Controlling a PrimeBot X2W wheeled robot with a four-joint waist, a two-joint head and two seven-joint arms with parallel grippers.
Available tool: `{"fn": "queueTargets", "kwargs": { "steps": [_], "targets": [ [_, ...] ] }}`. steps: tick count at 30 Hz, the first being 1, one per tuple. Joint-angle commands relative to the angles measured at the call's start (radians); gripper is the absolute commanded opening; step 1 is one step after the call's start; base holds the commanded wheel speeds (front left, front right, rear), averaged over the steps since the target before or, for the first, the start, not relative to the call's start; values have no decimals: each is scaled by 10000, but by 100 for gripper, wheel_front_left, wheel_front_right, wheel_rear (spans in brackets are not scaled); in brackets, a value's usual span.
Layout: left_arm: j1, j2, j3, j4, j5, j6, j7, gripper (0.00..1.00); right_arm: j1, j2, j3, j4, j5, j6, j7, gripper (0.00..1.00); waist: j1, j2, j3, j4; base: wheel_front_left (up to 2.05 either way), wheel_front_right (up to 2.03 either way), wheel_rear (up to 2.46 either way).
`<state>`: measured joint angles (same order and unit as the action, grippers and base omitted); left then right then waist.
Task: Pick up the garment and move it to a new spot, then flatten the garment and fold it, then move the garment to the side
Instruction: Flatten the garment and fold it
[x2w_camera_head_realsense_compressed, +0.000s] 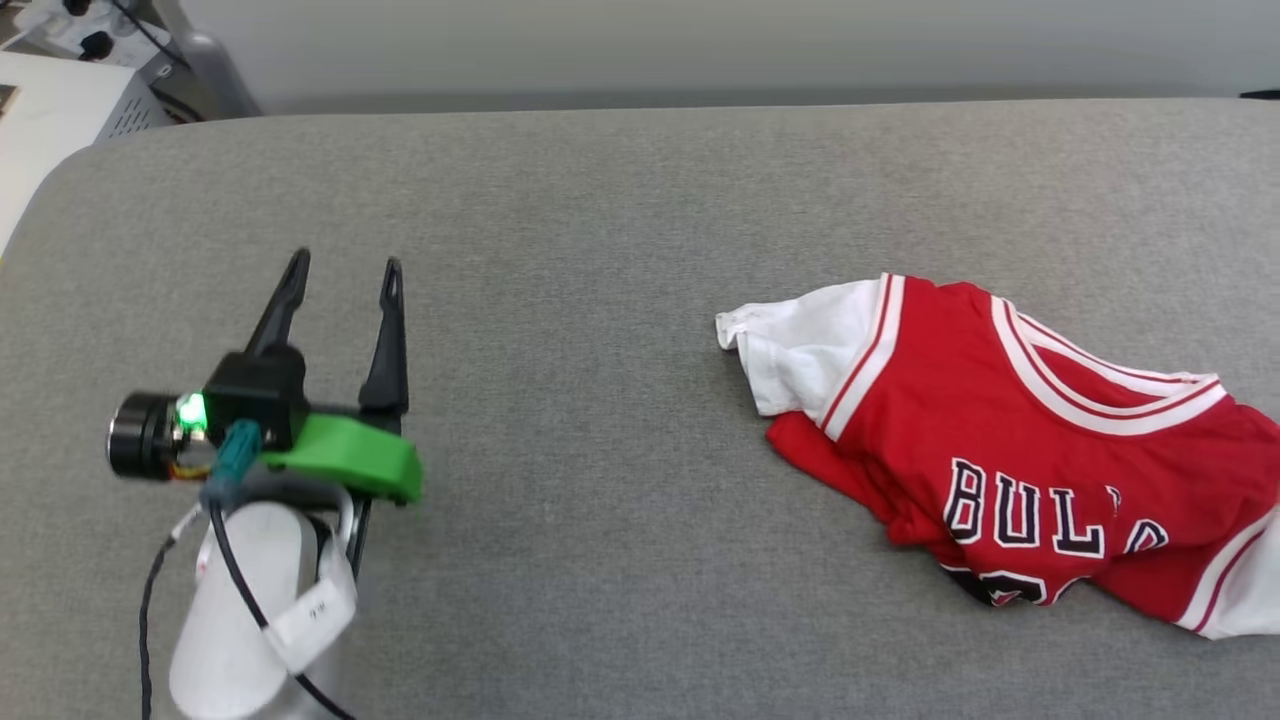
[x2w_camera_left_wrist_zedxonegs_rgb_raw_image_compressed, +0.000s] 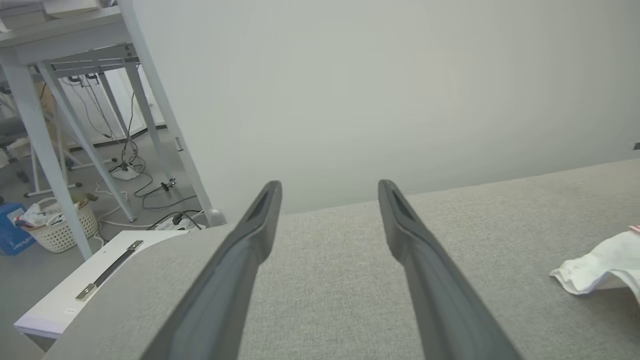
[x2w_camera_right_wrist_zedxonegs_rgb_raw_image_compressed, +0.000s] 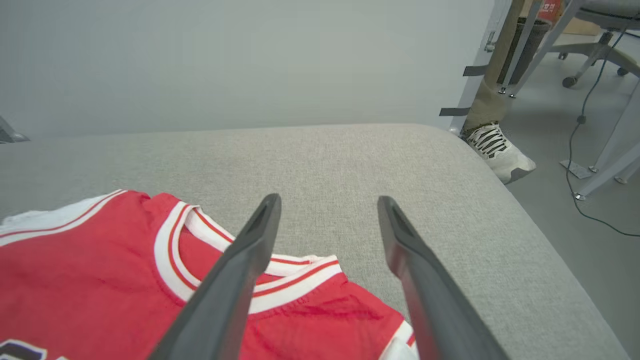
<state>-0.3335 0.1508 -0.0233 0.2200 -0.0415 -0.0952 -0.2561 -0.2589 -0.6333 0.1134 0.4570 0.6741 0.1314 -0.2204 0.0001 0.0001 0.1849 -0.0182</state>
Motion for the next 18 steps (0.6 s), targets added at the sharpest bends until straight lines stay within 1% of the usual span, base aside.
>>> {"fn": "queueTargets", "kwargs": {
  "steps": [1,5,8,10,13,14,16,18],
  "targets": [
    [-536,108,-66,186,-83,-93,-57,100,-51,351,-239,-361,-357,-7,-127,100,-1,-1,-10,-200,0,0,0],
    [-1975,311,-482,848,-471,-269,453,100,227,1423,-1028,-1694,-1502,-7,-283,100,-1,-1,143,-383,0,0,0],
    [-3174,448,-1185,1384,-921,-338,1334,100,571,2271,-1349,-2766,-2202,-7,-318,100,-1,-1,308,-521,0,0,0],
    [-3943,545,-2134,1698,-1539,-347,2107,100,797,2756,-1406,-3366,-2592,-7,-300,100,-1,-1,438,-630,0,0,0],
    [-5039,763,-3650,2068,-2691,-350,3487,100,998,3173,-1362,-3999,-3048,-7,-304,100,-1,-1,653,-798,0,0,0],
    [-5453,840,-4226,2187,-3224,-351,4061,100,1053,3321,-1306,-4177,-3138,-7,-307,100,-1,-1,742,-869,0,0,0],
    [-6165,976,-5267,2339,-4153,-352,5111,100,1120,3498,-1179,-4412,-3290,-7,-297,100,-1,-1,925,-1006,0,0,0],
    [-6816,1080,-6224,2435,-5039,-352,6106,100,1071,3524,-1024,-4505,-3390,-7,-310,100,-1,-1,1134,-1168,0,0,0]
  ]
}}
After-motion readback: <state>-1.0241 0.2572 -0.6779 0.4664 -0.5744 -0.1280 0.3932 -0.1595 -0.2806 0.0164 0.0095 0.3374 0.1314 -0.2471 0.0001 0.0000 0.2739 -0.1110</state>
